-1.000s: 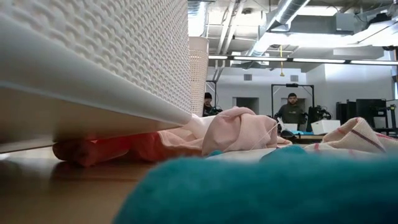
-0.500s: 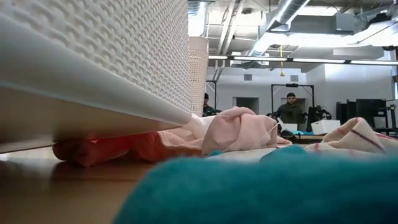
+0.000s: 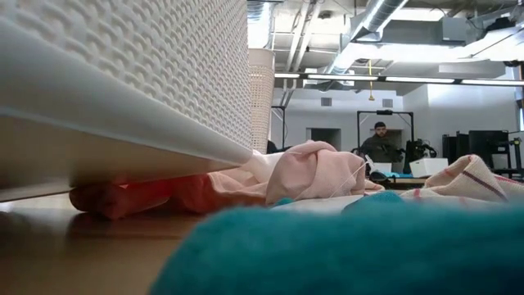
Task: Sort clothes
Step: Put the red underwear into the bottom white laundry bin
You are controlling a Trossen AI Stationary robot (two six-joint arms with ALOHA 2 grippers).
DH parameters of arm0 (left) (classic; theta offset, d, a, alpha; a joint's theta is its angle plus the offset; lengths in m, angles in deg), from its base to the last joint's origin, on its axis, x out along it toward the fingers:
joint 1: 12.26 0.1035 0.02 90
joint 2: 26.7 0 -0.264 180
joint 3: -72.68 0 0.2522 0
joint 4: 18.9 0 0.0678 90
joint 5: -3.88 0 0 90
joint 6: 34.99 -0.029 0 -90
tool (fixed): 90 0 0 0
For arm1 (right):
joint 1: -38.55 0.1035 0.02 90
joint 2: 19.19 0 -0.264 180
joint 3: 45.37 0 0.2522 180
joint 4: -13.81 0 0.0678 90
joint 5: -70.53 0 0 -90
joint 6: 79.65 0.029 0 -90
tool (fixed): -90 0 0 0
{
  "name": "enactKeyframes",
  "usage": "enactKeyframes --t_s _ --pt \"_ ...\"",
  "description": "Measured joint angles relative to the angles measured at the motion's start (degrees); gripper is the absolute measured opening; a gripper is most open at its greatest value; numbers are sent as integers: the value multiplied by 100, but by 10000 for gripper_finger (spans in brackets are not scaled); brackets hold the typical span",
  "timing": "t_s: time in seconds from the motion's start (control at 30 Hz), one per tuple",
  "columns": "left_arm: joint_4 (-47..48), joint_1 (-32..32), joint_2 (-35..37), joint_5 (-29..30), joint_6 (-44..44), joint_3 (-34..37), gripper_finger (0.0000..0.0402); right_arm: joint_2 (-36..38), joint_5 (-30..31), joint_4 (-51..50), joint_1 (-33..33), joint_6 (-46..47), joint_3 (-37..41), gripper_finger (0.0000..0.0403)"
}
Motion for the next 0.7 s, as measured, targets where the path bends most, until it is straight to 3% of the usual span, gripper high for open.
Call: enactKeyframes --t_s 0.27,0.7 --pt "504 346 -536 -892 782 2 11 -2 -44 -749 80 974 0 226" --pt "892 712 -1121 -1527 1447 7 14 -2 -52 -1130 302 1590 85 226"
